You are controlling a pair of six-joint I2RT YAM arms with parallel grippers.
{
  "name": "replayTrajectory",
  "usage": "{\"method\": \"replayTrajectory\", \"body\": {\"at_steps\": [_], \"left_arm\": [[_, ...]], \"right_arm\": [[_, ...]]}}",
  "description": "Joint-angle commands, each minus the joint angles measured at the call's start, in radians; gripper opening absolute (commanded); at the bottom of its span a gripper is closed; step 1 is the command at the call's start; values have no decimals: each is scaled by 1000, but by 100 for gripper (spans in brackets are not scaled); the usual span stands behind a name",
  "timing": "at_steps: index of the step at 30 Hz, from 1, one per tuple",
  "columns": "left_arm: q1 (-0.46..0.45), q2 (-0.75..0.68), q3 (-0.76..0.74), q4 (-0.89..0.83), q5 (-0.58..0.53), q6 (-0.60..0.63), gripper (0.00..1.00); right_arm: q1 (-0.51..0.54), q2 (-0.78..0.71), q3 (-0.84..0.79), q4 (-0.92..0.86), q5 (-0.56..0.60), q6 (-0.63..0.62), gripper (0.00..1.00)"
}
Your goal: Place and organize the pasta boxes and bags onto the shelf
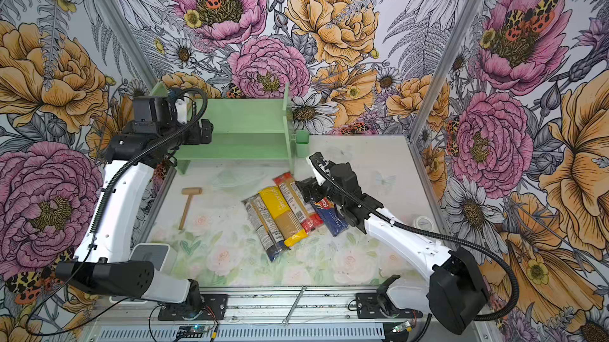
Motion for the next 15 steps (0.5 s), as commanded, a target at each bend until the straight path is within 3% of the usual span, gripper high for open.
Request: {"method": "replayTrajectory", "body": {"at_steps": [1, 15], "left_arm": [[-32, -32, -68, 12, 0, -71, 99], [-129, -105, -331, 14, -21, -198, 99]], "right_arm": [[1, -28, -19, -37, 10, 10, 99], [99, -5, -72, -56, 80, -83, 99]]}}
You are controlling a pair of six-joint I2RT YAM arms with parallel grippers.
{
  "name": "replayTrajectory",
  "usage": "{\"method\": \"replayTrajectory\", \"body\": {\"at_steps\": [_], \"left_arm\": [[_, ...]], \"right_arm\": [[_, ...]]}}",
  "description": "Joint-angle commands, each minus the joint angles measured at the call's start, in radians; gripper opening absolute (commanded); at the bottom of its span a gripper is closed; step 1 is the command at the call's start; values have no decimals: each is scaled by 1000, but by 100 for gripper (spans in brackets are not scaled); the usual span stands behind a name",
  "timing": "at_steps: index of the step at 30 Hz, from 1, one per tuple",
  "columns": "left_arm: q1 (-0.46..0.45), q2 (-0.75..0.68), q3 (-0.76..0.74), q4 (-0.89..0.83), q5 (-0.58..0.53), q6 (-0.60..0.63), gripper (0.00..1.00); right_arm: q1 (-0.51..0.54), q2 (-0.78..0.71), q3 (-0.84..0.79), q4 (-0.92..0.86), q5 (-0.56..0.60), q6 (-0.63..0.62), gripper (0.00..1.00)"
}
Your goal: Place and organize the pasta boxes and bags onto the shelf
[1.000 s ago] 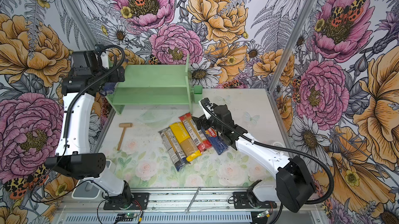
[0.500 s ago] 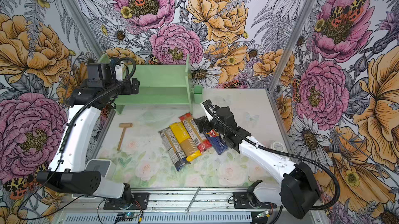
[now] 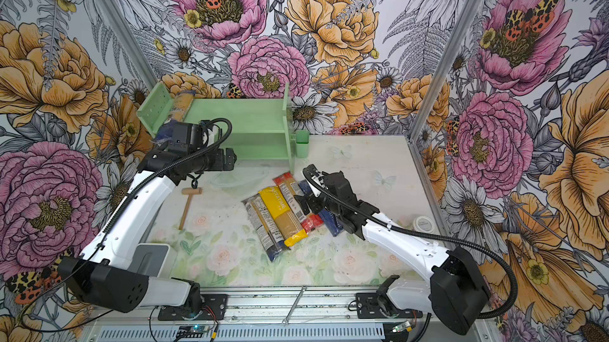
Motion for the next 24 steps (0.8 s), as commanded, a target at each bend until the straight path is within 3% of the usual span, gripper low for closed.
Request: {"method": "replayTrajectory", "body": {"at_steps": [1, 19, 24], "left_arm": [[-4, -34, -36, 15, -22, -50, 99], [1, -48, -171, 37, 30, -90, 99], [12, -59, -187, 43, 64, -100, 99]], "right_arm": [[23, 1, -17, 2, 43, -53, 100], [124, -61, -127, 16, 57, -135, 100], [198, -73, -167, 47, 77, -157, 99]]}}
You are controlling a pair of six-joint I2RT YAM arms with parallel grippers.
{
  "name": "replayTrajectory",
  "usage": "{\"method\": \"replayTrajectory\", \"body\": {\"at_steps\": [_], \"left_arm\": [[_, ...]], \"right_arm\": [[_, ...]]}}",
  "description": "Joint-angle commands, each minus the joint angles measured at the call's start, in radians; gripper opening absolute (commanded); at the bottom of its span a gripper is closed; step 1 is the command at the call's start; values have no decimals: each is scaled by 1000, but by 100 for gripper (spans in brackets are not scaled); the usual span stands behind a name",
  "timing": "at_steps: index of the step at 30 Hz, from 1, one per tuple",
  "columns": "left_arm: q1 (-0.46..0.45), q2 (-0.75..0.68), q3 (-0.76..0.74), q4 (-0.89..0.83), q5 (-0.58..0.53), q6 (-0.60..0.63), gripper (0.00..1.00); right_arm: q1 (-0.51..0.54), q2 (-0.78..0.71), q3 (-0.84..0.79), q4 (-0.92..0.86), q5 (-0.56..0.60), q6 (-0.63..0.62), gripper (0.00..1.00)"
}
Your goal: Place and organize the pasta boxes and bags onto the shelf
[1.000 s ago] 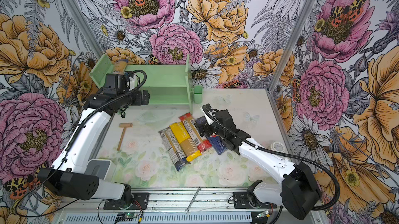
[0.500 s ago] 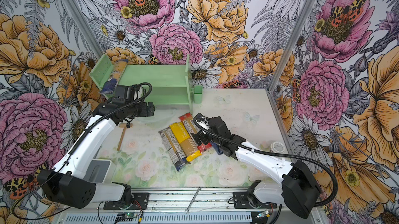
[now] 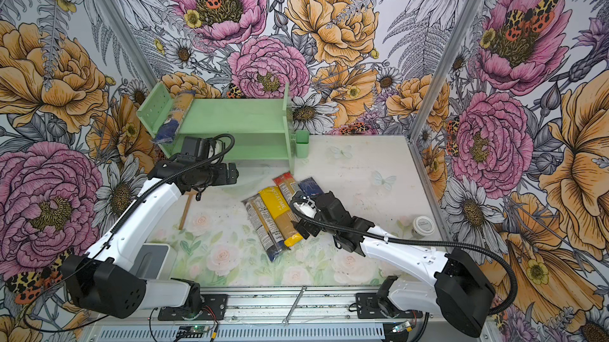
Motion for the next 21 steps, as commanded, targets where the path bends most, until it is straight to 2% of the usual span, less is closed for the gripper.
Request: {"method": "replayTrajectory", "body": {"at_steps": [1, 5, 21], "left_arm": [[10, -35, -21, 26, 52, -20, 99], [10, -34, -38, 28, 83, -18, 99], [31, -44, -85, 26, 112, -52, 99]], "right_arm": [[51, -17, -17, 44, 39, -42, 99], [112, 3, -26, 63, 111, -86, 99], [197, 24, -88, 146, 185, -122, 99]]}}
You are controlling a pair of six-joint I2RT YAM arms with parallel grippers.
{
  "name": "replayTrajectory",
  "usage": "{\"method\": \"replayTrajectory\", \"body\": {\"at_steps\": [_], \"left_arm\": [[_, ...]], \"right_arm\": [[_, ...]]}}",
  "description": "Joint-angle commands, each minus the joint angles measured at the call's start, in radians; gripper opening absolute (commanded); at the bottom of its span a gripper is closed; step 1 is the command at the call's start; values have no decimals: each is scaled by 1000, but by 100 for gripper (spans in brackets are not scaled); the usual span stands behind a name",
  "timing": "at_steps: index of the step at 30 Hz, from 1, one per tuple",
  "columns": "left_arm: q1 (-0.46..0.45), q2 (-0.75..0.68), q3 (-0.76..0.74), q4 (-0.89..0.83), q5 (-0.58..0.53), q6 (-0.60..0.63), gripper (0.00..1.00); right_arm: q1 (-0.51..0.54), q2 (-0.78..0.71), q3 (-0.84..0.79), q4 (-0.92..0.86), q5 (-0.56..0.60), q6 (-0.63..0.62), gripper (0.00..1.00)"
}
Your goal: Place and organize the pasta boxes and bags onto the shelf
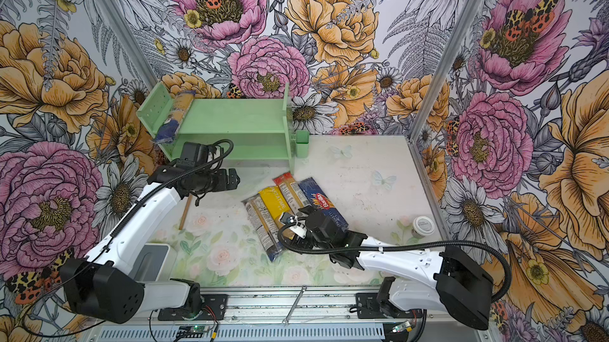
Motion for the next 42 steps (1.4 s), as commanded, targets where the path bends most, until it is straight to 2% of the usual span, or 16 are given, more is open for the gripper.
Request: {"method": "replayTrajectory", "body": {"at_steps": [1, 22, 32, 42], "left_arm": [[11, -10, -13, 22, 41, -27, 99], [26, -9, -55, 24, 69, -36, 99], [31, 3, -73, 44, 110, -50, 99], [33, 17, -90, 61, 123, -42, 99]], "right_arm": [[22, 24, -12, 45, 48, -24, 99], [155, 184, -28, 138, 176, -111, 99], [174, 251, -37, 197, 181, -131, 98], [177, 348, -34, 293, 238, -173, 98]]}}
